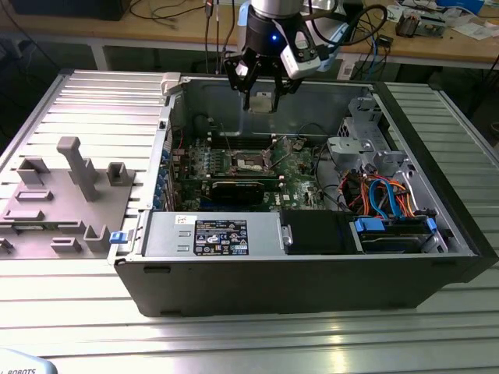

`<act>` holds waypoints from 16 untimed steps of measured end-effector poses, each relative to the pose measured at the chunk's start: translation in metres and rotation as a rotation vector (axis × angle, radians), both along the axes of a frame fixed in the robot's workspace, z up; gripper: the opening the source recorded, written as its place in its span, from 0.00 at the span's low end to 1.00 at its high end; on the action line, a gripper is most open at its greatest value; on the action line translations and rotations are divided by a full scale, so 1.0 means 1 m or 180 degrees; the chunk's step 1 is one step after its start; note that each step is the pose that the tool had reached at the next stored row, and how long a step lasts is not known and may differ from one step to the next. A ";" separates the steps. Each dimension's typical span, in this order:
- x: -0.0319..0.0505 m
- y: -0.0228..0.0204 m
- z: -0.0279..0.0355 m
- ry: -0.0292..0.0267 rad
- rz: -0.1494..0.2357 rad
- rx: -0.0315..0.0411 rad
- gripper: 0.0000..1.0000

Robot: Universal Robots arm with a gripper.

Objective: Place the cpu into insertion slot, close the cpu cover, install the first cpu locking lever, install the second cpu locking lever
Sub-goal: 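Place the cpu into insertion slot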

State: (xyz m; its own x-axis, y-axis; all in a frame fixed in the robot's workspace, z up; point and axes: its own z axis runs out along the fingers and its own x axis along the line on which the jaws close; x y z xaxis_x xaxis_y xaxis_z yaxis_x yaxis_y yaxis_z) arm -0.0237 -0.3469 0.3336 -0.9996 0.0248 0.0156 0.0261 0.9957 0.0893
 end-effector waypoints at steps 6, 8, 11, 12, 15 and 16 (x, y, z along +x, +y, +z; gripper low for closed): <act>0.0000 0.0000 -0.0016 0.0000 0.0000 0.0000 0.54; 0.0000 0.0000 -0.0023 0.0000 0.0000 0.0000 0.54; 0.0000 0.0000 -0.0029 0.0000 0.0000 0.0000 0.54; 0.0000 0.0000 -0.0033 0.0000 0.0000 0.0000 0.54; 0.0000 0.0000 -0.0041 0.0000 0.0000 0.0000 0.54; 0.0000 0.0000 -0.0043 0.0000 0.0000 0.0000 0.54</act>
